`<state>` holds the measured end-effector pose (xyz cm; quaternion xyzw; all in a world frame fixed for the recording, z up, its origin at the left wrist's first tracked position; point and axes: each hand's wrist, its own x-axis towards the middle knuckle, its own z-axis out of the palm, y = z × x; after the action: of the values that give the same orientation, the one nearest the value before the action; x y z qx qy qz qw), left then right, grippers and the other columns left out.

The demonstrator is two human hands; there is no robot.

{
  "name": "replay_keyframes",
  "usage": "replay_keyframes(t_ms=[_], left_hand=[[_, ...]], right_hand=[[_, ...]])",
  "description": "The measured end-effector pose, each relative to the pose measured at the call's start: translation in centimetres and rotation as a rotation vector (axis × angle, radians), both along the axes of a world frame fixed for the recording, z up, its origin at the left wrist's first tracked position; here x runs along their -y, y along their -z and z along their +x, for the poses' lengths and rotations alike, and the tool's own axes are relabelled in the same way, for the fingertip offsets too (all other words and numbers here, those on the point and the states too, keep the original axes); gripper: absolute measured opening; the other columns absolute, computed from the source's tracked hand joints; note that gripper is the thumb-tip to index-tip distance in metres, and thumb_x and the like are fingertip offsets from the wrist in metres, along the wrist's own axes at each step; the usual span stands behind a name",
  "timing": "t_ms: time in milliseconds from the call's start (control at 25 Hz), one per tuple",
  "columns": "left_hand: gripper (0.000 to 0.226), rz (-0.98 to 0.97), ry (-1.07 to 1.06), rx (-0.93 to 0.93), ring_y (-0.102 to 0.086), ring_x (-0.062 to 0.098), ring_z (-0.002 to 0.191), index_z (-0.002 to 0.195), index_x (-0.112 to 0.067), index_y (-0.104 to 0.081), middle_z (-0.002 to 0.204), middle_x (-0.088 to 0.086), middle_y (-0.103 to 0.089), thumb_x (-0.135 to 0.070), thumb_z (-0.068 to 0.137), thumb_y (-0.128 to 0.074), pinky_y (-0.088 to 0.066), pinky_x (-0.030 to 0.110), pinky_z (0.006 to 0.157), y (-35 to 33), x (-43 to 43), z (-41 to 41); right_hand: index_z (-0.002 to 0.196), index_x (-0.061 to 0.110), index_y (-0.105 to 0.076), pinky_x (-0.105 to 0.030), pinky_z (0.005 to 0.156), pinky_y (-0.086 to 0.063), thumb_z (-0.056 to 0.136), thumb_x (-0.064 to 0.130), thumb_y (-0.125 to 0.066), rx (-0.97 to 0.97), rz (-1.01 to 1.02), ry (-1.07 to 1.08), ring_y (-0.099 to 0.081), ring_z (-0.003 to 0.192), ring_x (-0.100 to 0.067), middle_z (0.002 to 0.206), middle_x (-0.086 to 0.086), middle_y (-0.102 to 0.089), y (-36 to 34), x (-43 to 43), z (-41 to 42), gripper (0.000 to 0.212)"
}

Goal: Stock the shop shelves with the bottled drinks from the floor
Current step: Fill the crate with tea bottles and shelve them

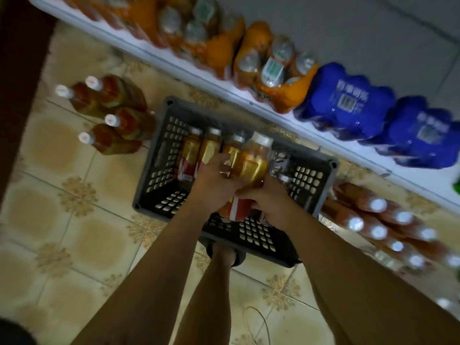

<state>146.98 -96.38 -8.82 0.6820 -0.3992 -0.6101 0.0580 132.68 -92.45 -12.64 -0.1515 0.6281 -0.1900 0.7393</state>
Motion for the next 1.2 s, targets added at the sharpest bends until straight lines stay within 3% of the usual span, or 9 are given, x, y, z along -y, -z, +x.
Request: replay_keyframes(t_ms=[120, 240, 320, 480, 600, 800, 920, 1120, 1200], left_hand=[[0.066, -0.05, 0.011, -0.004, -0.058, 0.012, 0.11, 0.135, -0.029, -0.048, 0.12, -0.008, -0.061, -0.038, 0.076, -0.078, -0.049, 0.027, 0.085, -8.8, 0.8, -0.1], [0.076, -0.096, -0.062, -0.022, -0.059, 0.013, 0.109, 0.137, -0.03, -0.044, 0.121, -0.007, -0.061, -0.044, 0.072, -0.081, -0.051, 0.034, 0.09, -18.7, 1.1, 0.0], [0.069, -0.172, -0.123, -0.042, -0.06, 0.008, 0.103, 0.13, -0.028, -0.048, 0.114, -0.009, -0.062, -0.042, 0.072, -0.082, -0.052, 0.028, 0.085, -25.2, 1.1, 0.1], [0.056, -0.354, -0.256, -0.06, -0.063, 0.003, 0.091, 0.113, -0.028, -0.057, 0.1, -0.01, -0.066, -0.034, 0.066, -0.087, -0.052, 0.028, 0.078, -36.7, 0.9, 0.0], [0.058, -0.493, -0.338, -0.086, -0.062, -0.007, 0.086, 0.112, -0.028, -0.059, 0.098, -0.011, -0.068, -0.024, 0.063, -0.09, -0.047, 0.012, 0.072, -43.2, 1.2, -0.5], [0.068, -0.716, -0.43, -0.135, -0.066, 0.006, 0.095, 0.11, -0.033, -0.058, 0.103, -0.01, -0.069, -0.038, 0.052, -0.092, -0.054, 0.029, 0.081, -52.4, 2.7, -1.4], [0.064, -0.856, -0.455, -0.154, -0.065, 0.0, 0.089, 0.107, -0.035, -0.056, 0.098, -0.013, -0.068, -0.034, 0.054, -0.092, -0.054, 0.02, 0.075, -58.1, 3.8, -2.5], [0.064, -1.006, -0.419, -0.245, -0.069, 0.008, 0.091, 0.105, -0.033, -0.058, 0.099, -0.009, -0.072, -0.03, 0.052, -0.094, -0.058, 0.038, 0.084, -65.7, 5.8, -3.8], [0.065, -1.056, -0.417, -0.272, -0.069, 0.009, 0.091, 0.106, -0.031, -0.058, 0.1, -0.008, -0.072, -0.027, 0.053, -0.095, -0.057, 0.039, 0.085, -68.1, 6.5, -4.4]], right_hand=[[0.127, 0.023, -0.056, -0.047, 0.1, -0.051, 0.062, -0.003, -0.084, 0.085, -0.106, -0.095, -0.065, 0.112, -0.02, 0.117, 0.0, -0.071, -9.5, 1.2, 0.2, 0.076], [0.126, 0.021, -0.056, -0.036, 0.092, -0.056, 0.074, -0.01, -0.074, 0.174, -0.209, -0.203, -0.067, 0.109, -0.019, 0.116, -0.003, -0.071, -19.6, 2.6, 0.3, 0.063], [0.123, 0.02, -0.058, -0.03, 0.085, -0.057, 0.076, -0.013, -0.07, 0.2, -0.265, -0.261, -0.067, 0.107, -0.019, 0.114, -0.003, -0.071, -26.0, 3.6, 0.2, 0.059], [0.134, 0.018, -0.051, -0.032, 0.084, -0.058, 0.075, -0.017, -0.069, 0.167, -0.43, -0.342, -0.066, 0.111, -0.018, 0.12, -0.002, -0.068, -37.1, 5.1, 0.3, 0.071], [0.134, 0.017, -0.049, -0.027, 0.082, -0.057, 0.075, -0.017, -0.069, 0.062, -0.572, -0.345, -0.068, 0.107, -0.015, 0.114, 0.0, -0.07, -43.5, 5.8, 0.4, 0.071], [0.129, 0.025, -0.05, -0.027, 0.086, -0.056, 0.072, 0.015, -0.083, -0.149, -0.796, -0.392, -0.066, 0.104, -0.01, 0.113, 0.01, -0.068, -53.4, 7.1, 0.4, 0.067], [0.123, 0.028, -0.049, -0.012, 0.074, -0.052, 0.075, 0.022, -0.083, -0.272, -0.937, -0.406, -0.062, 0.094, 0.0, 0.105, 0.021, -0.062, -60.1, 8.1, -0.8, 0.059], [0.103, 0.048, -0.057, -0.028, 0.073, -0.057, 0.073, 0.029, -0.077, -0.403, -1.167, -0.471, -0.065, 0.084, 0.0, 0.092, 0.023, -0.069, -68.5, 10.0, -2.8, 0.04], [0.108, 0.042, -0.057, -0.036, 0.078, -0.059, 0.068, 0.037, -0.076, -0.449, -1.201, -0.462, -0.066, 0.087, -0.001, 0.097, 0.019, -0.07, -70.9, 10.8, -3.3, 0.045]])
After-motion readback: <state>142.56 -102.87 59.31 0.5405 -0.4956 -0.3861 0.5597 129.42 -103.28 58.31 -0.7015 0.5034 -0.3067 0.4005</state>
